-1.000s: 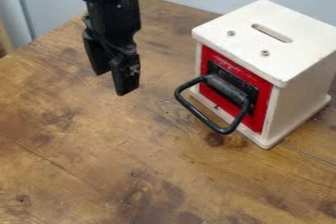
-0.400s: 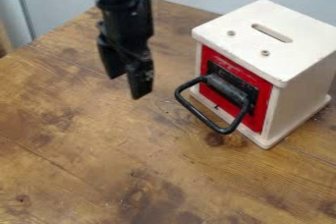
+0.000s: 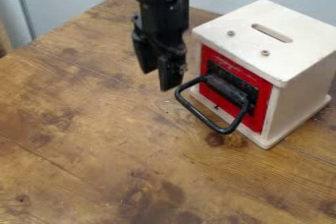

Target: Close the drawer

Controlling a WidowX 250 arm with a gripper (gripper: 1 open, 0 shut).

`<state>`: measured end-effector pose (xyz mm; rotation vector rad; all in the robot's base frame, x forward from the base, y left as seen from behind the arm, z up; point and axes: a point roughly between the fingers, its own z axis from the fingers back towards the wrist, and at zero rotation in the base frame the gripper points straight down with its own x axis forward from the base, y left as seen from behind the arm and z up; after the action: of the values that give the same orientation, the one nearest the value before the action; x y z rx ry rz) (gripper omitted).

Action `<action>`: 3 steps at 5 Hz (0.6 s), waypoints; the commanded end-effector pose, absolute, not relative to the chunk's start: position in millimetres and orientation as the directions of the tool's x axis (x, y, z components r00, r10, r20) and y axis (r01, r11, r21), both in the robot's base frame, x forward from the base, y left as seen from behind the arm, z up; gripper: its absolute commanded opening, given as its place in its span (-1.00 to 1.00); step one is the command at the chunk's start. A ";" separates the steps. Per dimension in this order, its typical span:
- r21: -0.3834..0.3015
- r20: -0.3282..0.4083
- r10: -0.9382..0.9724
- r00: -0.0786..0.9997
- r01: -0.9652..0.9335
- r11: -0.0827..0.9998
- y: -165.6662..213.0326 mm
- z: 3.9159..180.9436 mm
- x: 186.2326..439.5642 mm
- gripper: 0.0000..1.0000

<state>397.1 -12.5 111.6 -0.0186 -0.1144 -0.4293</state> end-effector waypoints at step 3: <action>0.032 0.166 -0.287 0.943 0.286 0.958 17.6 148.1 437.5 -1.00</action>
<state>432.2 12.5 121.1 -0.0120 -0.0980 -0.3008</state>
